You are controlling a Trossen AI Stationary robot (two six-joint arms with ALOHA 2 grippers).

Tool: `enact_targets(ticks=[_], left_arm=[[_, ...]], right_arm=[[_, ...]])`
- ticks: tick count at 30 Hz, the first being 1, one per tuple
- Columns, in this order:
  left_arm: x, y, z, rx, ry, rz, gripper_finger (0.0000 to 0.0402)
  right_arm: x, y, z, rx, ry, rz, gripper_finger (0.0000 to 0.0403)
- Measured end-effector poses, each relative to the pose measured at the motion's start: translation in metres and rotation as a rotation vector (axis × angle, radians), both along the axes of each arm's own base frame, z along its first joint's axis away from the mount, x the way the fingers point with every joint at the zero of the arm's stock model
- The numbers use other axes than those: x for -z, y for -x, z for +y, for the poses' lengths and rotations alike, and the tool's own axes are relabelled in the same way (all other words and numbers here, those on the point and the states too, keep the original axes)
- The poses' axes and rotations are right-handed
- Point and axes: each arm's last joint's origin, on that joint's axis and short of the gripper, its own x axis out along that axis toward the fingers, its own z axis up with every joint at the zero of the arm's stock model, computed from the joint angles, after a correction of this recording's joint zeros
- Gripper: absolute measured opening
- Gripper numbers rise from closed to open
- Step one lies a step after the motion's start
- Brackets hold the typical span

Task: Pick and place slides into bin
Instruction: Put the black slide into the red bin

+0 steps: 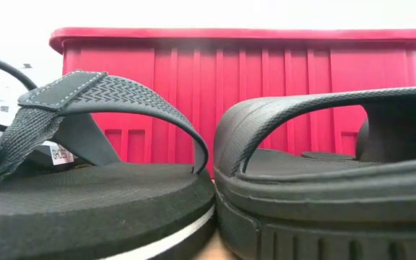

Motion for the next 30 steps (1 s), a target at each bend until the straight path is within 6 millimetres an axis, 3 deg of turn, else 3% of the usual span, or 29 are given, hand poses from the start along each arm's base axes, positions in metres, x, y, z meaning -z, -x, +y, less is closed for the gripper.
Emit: enact_targets(ticks=[8,14,21,27,30], left_arm=[[0.003,-0.01,-0.002,-0.027,-0.007,0.037,0.0026],[0.009,-0.024,-0.014,0.022,0.024,0.286,0.0026],[0.018,-0.03,-0.037,0.172,0.208,0.672,0.0026],[0.019,-0.031,-0.061,0.342,0.434,0.84,0.0026],[0.021,-0.031,-0.07,0.326,0.557,0.918,0.0026]], right_arm=[[-0.01,0.007,0.02,-0.202,-0.219,-0.065,0.0178],[-0.01,0.009,0.026,-0.215,-0.314,-0.041,0.0176],[-0.01,0.01,0.031,-0.229,-0.339,-0.029,0.0175],[-0.01,0.01,0.033,-0.242,-0.338,-0.027,0.0172],[-0.01,0.01,0.033,-0.242,-0.338,-0.026,0.0172]])
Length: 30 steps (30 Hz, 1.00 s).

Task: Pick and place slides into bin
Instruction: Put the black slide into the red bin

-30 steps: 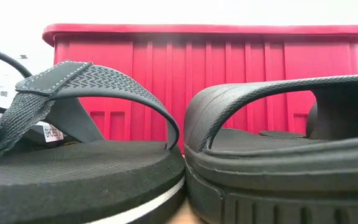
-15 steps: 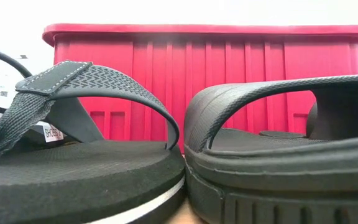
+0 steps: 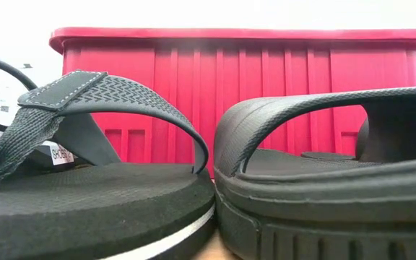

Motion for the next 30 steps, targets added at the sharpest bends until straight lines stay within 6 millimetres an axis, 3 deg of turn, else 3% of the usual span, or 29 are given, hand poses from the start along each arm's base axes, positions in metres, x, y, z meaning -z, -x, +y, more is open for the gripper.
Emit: enact_targets(ticks=[5,13,18,24,30], left_arm=[[0.004,-0.006,-0.006,-0.151,0.087,0.145,0.0026],[0.013,-0.013,-0.023,-0.17,0.104,0.256,0.0029],[0.021,-0.021,-0.032,-0.171,0.092,0.312,0.0065],[0.037,-0.029,-0.042,-0.057,-0.03,0.329,0.0111],[0.054,-0.038,-0.059,0.087,-0.149,0.3,0.0122]], right_arm=[[-0.001,0.002,0.001,-0.051,-0.024,-0.004,0.0173],[-0.001,0.002,0.003,-0.093,-0.044,-0.003,0.0169],[-0.001,0.002,0.003,-0.093,-0.044,-0.003,0.0169],[-0.001,0.002,0.003,-0.092,-0.043,-0.003,0.0167],[-0.001,0.002,0.003,-0.092,-0.043,-0.003,0.0168]])
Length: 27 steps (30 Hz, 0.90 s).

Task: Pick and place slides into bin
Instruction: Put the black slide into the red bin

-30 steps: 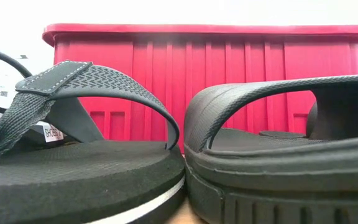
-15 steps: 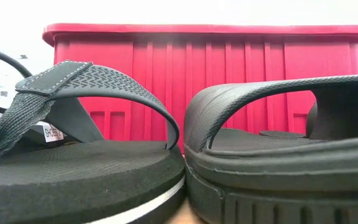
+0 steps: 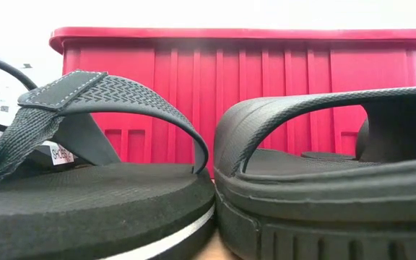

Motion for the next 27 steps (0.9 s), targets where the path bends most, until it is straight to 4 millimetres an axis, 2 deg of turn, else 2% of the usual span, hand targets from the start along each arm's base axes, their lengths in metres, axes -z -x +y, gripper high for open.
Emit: enact_targets(ticks=[9,20,27], left_arm=[[0.048,0.009,-0.011,-0.06,-0.126,0.107,0.0122],[0.105,0.019,-0.021,-0.08,-0.126,0.145,0.0122],[0.132,0.024,-0.019,-0.099,-0.116,0.16,0.0122]], right_arm=[[0.0,0.0,0.0,0.0,0.0,0.0,0.0167],[0.001,0.0,0.0,0.0,0.001,0.015,0.0165],[0.003,0.001,0.0,0.0,0.002,0.038,0.0165]])
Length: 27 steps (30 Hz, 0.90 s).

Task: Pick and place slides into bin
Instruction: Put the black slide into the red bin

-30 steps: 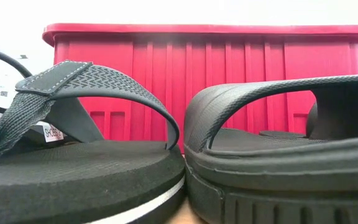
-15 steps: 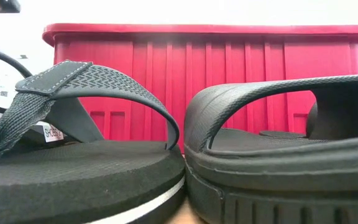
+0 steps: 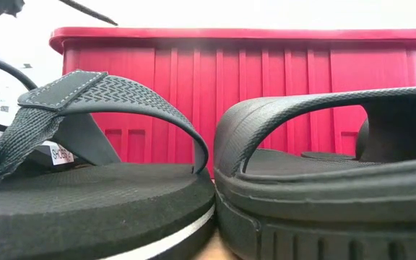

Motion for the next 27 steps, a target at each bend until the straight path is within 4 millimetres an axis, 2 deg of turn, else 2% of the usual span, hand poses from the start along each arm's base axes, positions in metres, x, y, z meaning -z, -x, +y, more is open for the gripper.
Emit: enact_targets(ticks=[12,21,27], left_arm=[[0.024,0.002,0.0,-0.025,0.097,0.002,0.0122],[0.022,-0.003,-0.007,0.004,0.2,-0.046,0.0122],[0.022,-0.004,-0.008,-0.01,0.208,-0.05,0.0122]], right_arm=[[0.0,0.0,0.0,0.0,0.0,0.005,0.0164],[0.001,0.0,0.0,0.001,0.001,0.007,0.0164],[0.001,0.0,0.0,0.001,0.001,0.007,0.0164]])
